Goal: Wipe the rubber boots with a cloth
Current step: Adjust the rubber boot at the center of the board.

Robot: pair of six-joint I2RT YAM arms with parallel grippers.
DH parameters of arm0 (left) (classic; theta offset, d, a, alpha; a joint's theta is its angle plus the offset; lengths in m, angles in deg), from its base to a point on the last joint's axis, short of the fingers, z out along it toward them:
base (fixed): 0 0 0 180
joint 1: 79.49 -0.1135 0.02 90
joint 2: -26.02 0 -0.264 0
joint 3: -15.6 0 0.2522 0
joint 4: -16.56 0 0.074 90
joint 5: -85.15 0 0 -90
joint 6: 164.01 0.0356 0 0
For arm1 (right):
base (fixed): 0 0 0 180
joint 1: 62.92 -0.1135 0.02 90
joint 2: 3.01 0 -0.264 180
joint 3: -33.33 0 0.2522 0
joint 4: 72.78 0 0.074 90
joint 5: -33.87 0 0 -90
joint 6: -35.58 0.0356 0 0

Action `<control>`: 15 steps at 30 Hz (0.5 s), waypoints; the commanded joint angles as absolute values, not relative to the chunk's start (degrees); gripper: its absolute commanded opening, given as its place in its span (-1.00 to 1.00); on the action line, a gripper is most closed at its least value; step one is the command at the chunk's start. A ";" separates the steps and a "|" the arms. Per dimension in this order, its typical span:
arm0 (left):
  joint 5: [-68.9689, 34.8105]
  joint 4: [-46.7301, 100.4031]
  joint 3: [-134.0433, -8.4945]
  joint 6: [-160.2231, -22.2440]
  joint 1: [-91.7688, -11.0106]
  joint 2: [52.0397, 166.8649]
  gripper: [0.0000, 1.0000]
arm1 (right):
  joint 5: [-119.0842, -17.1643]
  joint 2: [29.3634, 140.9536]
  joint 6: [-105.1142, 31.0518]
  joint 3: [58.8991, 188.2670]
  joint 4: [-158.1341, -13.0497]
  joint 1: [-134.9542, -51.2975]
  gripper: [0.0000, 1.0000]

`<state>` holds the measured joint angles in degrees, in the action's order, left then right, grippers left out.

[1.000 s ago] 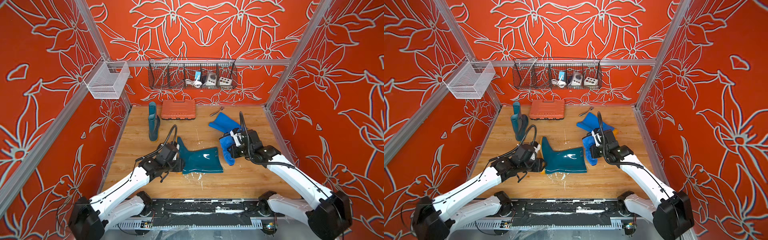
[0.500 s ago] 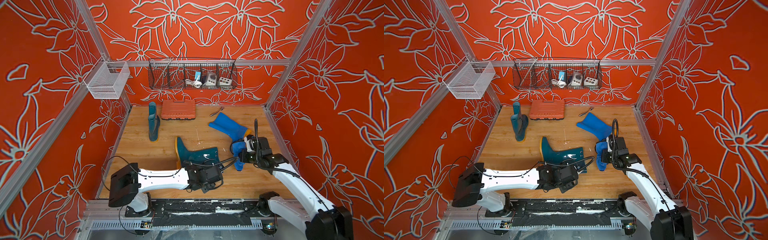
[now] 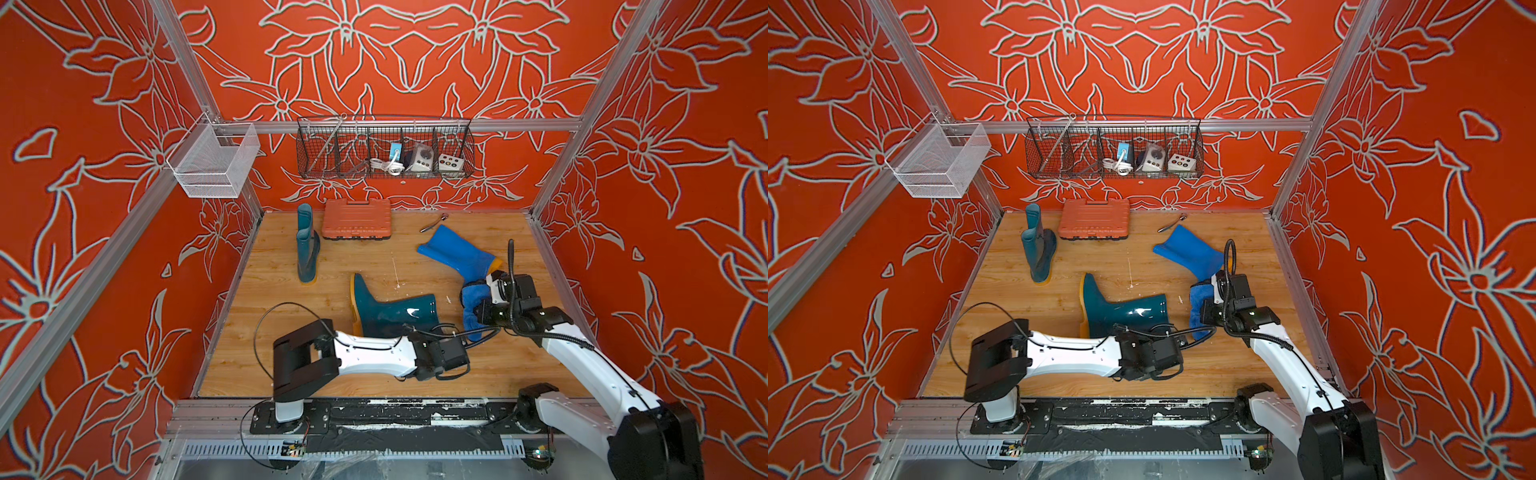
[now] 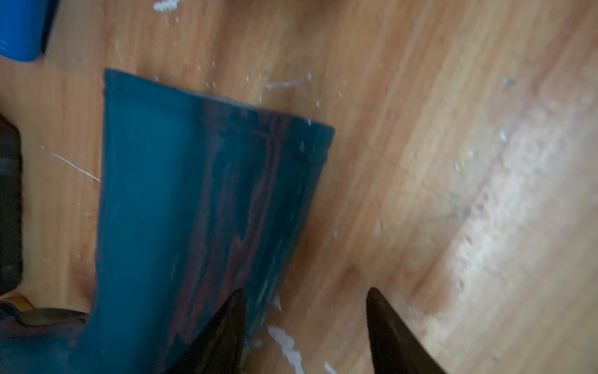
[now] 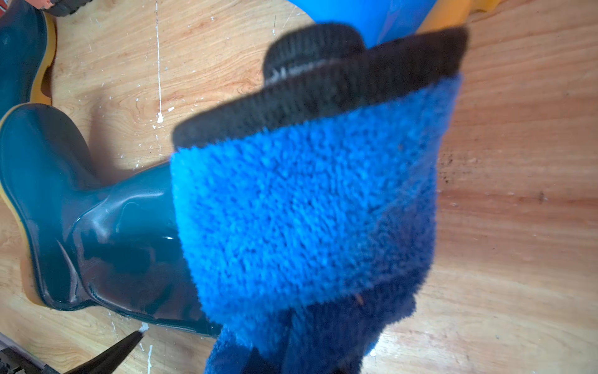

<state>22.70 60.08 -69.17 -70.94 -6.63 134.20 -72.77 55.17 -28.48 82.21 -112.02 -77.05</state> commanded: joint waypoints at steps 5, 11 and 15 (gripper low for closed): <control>30.50 63.98 -75.07 -69.67 -7.16 143.53 0.00 | -74.42 56.01 -28.46 79.80 -109.91 -76.56 -1.00; 29.39 64.98 -75.17 -70.94 -10.48 140.77 -1.00 | -74.85 60.11 -29.83 81.45 -108.93 -76.59 -1.00; 26.89 65.88 -75.11 -70.03 -15.64 133.58 -1.00 | -75.02 61.14 -29.28 81.28 -107.50 -76.46 -1.00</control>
<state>26.66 62.11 -75.09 -70.22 -10.85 139.65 -74.41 60.78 -29.18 80.37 -109.26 -76.81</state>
